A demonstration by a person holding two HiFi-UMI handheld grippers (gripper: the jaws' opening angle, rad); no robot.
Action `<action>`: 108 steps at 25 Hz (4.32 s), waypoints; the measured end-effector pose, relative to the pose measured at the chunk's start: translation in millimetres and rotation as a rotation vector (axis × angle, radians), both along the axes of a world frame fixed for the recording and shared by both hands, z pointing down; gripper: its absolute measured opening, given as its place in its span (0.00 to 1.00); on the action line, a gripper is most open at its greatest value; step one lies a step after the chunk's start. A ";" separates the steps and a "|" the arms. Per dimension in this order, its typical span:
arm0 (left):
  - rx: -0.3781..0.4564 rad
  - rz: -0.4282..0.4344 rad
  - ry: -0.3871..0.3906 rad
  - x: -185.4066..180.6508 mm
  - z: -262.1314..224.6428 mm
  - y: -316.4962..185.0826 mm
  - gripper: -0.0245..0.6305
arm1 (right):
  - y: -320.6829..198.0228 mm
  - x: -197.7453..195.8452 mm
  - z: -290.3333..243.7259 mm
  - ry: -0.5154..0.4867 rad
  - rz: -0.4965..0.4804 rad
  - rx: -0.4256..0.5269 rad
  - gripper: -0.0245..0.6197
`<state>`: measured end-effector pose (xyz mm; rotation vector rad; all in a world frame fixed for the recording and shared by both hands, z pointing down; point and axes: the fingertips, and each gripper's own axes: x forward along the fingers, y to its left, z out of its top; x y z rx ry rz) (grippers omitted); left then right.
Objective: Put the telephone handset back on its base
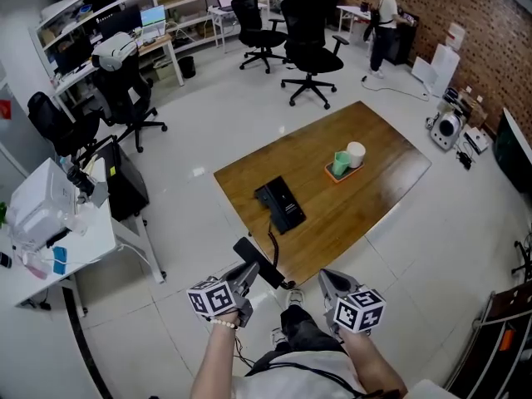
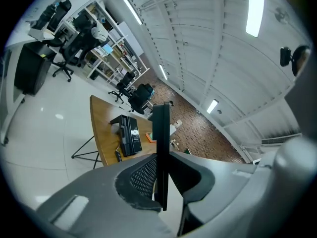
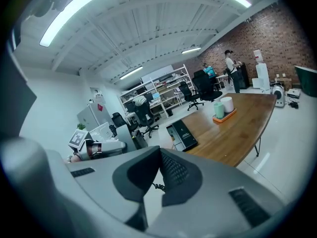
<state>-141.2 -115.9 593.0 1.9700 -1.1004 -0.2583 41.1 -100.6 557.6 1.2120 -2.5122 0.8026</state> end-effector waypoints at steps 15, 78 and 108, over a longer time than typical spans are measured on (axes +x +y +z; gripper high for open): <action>-0.054 0.122 0.082 8.6 45.9 -112.0 0.14 | -79.1 5.0 10.3 -0.016 -0.013 -0.028 0.05; -0.219 -0.007 -0.350 -19.3 97.7 -188.8 0.32 | -168.1 9.4 17.7 -0.031 -0.016 -0.051 0.05; 0.052 -0.156 -0.502 16.3 -21.6 27.2 0.01 | -20.9 -9.8 -15.6 -0.020 -0.022 0.061 0.06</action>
